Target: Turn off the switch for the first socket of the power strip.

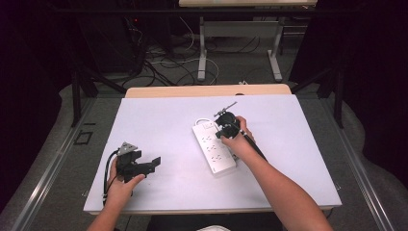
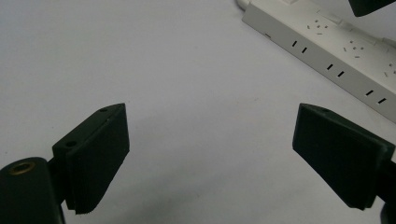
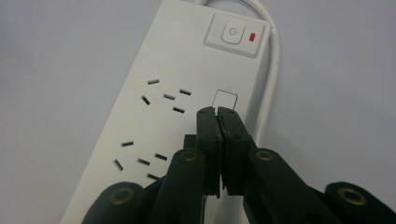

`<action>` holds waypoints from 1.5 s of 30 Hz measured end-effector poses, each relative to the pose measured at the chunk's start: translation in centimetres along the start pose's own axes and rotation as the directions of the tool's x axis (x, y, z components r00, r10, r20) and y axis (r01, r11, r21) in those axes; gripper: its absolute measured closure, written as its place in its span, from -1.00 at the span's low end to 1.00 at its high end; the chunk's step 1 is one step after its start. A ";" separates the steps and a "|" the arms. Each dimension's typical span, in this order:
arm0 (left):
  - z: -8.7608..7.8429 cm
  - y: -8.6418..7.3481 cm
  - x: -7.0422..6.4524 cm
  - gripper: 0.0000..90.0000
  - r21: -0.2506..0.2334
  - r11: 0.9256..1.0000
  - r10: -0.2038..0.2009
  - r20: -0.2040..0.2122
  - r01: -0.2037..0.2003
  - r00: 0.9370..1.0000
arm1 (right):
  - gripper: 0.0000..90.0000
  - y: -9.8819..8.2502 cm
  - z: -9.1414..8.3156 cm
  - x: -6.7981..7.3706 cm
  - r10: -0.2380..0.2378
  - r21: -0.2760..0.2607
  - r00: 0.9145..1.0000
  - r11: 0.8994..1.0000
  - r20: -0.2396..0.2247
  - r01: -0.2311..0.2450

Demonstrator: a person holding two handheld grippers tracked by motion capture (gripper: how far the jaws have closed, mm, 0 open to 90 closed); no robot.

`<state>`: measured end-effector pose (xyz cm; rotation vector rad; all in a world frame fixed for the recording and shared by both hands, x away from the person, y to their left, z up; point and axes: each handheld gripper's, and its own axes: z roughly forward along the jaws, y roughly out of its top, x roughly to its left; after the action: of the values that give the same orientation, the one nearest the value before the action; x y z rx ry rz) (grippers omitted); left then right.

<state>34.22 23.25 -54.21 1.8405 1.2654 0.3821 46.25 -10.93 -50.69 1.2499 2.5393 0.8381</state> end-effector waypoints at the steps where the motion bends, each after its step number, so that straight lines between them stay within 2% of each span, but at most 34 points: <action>1: 0.0 0.0 0.0 -0.75 0.000 1.000 0.000 0.000 0.000 1.000 | 0.97 0.0 0.2 0.0 0.007 -0.012 1.000 1.000 0.003 -0.007; 2: 0.0 0.0 0.0 -0.75 0.001 1.000 0.000 -0.001 0.000 1.000 | 0.97 0.0 0.4 0.0 0.008 -0.025 1.000 1.000 0.007 -0.008; 3: 0.0 0.0 0.0 -0.75 0.000 1.000 -0.001 0.000 0.001 1.000 | 0.97 0.1 0.3 0.0 0.012 0.005 1.000 1.000 0.020 -0.012; 4: 0.0 0.0 0.0 -0.75 0.001 1.000 -0.001 0.000 0.001 1.000 | 0.97 0.1 0.5 0.0 0.006 -0.009 1.000 1.000 0.007 -0.006; 5: 0.0 0.0 0.0 -0.75 0.000 1.000 -0.001 0.000 0.001 1.000 | 0.97 0.1 0.4 0.0 0.022 0.010 1.000 1.000 0.013 -0.022; 6: 0.0 0.0 0.0 -0.75 0.000 1.000 -0.001 0.000 0.001 1.000 | 0.96 0.1 0.6 0.0 0.014 -0.003 1.000 1.000 0.015 -0.014; 7: 0.0 0.0 0.0 -0.75 0.001 1.000 -0.001 0.001 0.001 1.000 | 0.96 0.2 0.5 0.0 0.026 0.019 0.999 0.999 0.019 -0.026; 12: 0.0 0.0 0.0 -0.75 0.002 1.000 0.001 0.000 -0.001 1.000 | 0.95 0.2 1.1 -0.1 0.024 -0.019 1.000 1.000 0.016 -0.023; 14: 0.0 0.0 0.0 -0.75 0.003 1.000 0.001 0.001 -0.001 1.000 | 0.94 0.1 1.3 -0.1 0.022 -0.017 1.000 1.000 0.012 -0.021; 17: 0.0 0.0 0.0 -0.75 0.003 1.000 0.001 0.001 -0.001 1.000 | 0.93 0.2 1.2 -0.2 0.027 0.003 0.999 1.000 0.031 -0.027; 19: 0.0 0.0 0.0 -0.75 0.002 1.000 0.000 0.001 0.000 1.000 | 0.93 0.2 1.3 -0.3 0.028 -0.007 1.000 1.000 0.013 -0.028; 25: 0.0 0.0 0.0 -0.75 0.013 1.000 0.004 0.002 -0.004 1.000 | 0.93 0.1 1.3 -0.3 0.027 -0.008 1.000 1.000 0.013 -0.027; 28: 0.1 0.0 0.0 -0.75 0.002 1.000 0.001 -0.002 -0.001 1.000 | 0.92 0.1 1.3 -0.4 0.033 -0.017 0.999 0.999 0.007 -0.033; 33: 0.1 0.0 0.0 -0.75 0.003 1.000 0.002 -0.002 -0.002 1.000 | 0.92 0.2 1.2 -0.4 0.050 0.011 0.999 0.999 0.022 -0.050; 36: 0.1 0.0 0.0 -0.75 0.003 1.000 0.002 -0.002 -0.002 1.000 | 0.92 0.1 1.2 -0.4 0.053 0.002 0.998 0.999 0.018 -0.053; 37: 0.1 0.0 0.0 -0.75 0.003 1.000 0.002 -0.002 -0.002 1.000 | 0.92 0.1 1.3 -0.4 0.056 -0.015 0.998 0.998 0.017 -0.056; 38: 0.1 0.0 0.0 -0.75 0.003 1.000 0.002 -0.002 -0.002 1.000 | 0.92 0.0 1.3 -0.6 0.043 -0.017 0.999 0.999 0.006 -0.043; 39: 0.1 0.0 0.0 -0.75 0.004 1.000 0.002 -0.001 -0.002 1.000 | 0.90 0.2 1.1 -0.6 0.047 0.020 0.999 0.999 0.017 -0.047; 40: 0.1 0.0 -0.1 -0.75 0.003 1.000 0.002 -0.001 -0.002 1.000 | 0.90 0.0 1.5 -0.6 0.067 -0.040 0.998 0.997 0.004 -0.066; 41: 0.1 0.0 -0.1 -0.75 0.003 1.000 0.002 -0.002 -0.002 1.000 | 0.90 0.0 1.3 -0.7 0.054 -0.019 0.999 0.998 -0.001 -0.054; 45: 0.1 0.0 -0.1 -0.75 0.003 1.000 0.004 -0.001 -0.004 1.000 | 0.90 0.0 1.3 -0.7 0.059 -0.010 0.998 0.998 -0.003 -0.059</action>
<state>34.24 23.13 -54.25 1.8452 1.2642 0.3841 47.23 -10.98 -51.80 1.3277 2.5081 0.8644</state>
